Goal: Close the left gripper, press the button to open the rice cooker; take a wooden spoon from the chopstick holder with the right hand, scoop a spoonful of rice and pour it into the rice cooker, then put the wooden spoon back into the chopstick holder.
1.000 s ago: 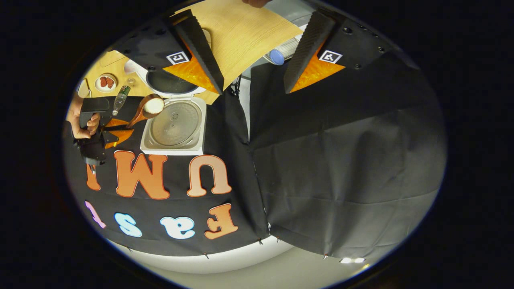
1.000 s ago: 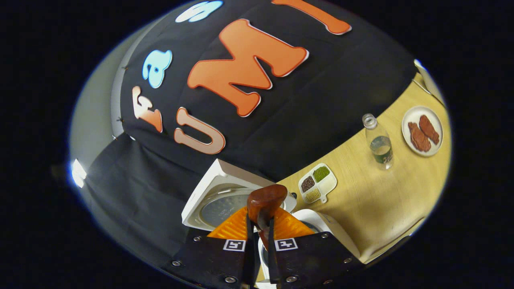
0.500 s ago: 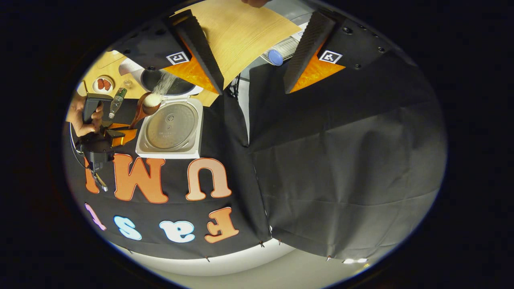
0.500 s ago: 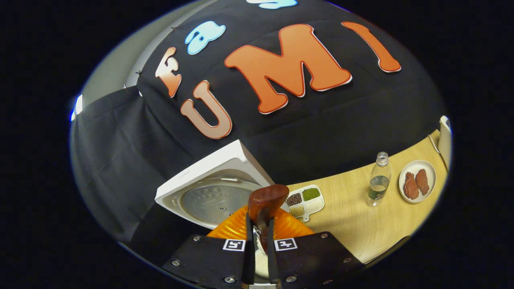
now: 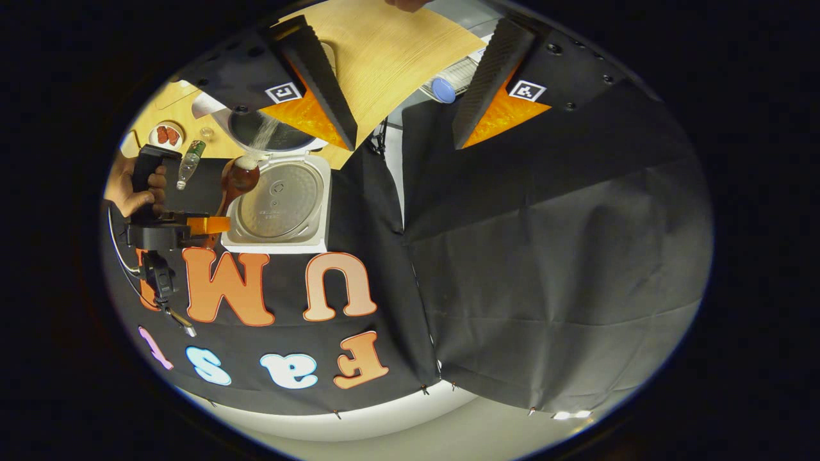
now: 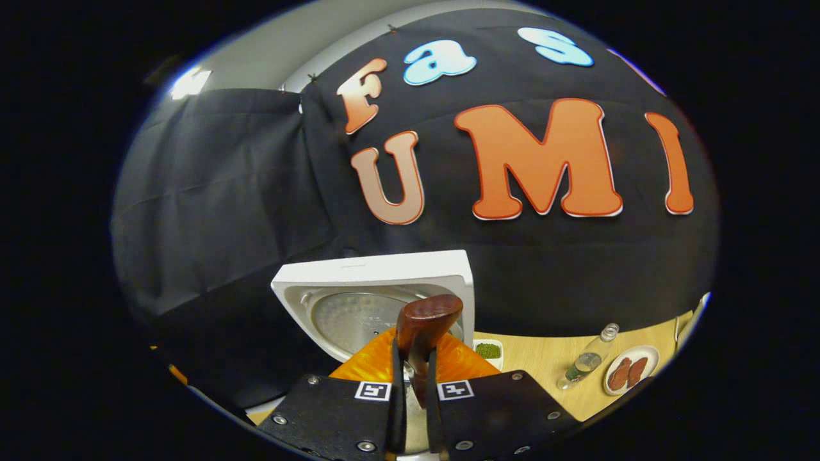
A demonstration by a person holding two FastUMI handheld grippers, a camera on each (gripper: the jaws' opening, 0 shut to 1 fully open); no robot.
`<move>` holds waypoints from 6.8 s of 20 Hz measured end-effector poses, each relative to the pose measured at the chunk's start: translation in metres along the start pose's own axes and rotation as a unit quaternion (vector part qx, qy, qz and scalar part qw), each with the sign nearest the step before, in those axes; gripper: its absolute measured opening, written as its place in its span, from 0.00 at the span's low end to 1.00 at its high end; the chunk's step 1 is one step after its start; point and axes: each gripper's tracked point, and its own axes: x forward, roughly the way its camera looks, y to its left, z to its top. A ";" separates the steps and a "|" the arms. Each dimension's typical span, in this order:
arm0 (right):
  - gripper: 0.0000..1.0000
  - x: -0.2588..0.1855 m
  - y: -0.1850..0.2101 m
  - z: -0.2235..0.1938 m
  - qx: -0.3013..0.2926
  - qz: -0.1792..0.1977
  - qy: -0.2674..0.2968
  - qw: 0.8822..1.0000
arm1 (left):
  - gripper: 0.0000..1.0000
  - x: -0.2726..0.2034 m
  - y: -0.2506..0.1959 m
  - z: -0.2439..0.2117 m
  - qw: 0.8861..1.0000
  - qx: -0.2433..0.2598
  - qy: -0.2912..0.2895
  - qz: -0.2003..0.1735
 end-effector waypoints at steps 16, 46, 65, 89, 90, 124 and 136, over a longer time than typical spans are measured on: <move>0.12 -0.059 0.011 0.037 -0.037 0.074 -0.053 0.995 | 0.96 -0.027 -0.027 0.010 1.000 -0.008 -0.015 -0.004; 0.12 -0.364 -0.378 -0.156 0.262 -0.286 0.043 0.921 | 1.00 -0.087 -0.217 -0.006 0.992 0.021 0.042 -0.117; 0.19 -0.389 -0.374 -0.254 0.320 -0.305 0.112 0.890 | 1.00 -0.072 -0.217 0.016 0.994 0.007 0.028 -0.106; 0.88 -0.386 -0.367 -0.064 0.093 -0.346 0.025 0.933 | 0.99 0.240 -0.263 0.153 0.988 -0.028 0.085 -0.123; 0.88 -0.386 -0.369 -0.062 0.090 -0.348 0.025 0.933 | 0.98 0.249 -0.267 0.147 0.988 -0.004 0.098 -0.121; 0.88 -0.298 -0.249 -0.036 0.012 -0.171 0.017 0.985 | 1.00 0.107 -0.261 -0.055 0.950 -0.025 0.290 -0.117; 0.88 -0.306 -0.199 0.082 -0.070 -0.171 -0.140 0.973 | 0.99 -0.053 -0.265 0.165 0.969 -0.017 -0.115 -0.218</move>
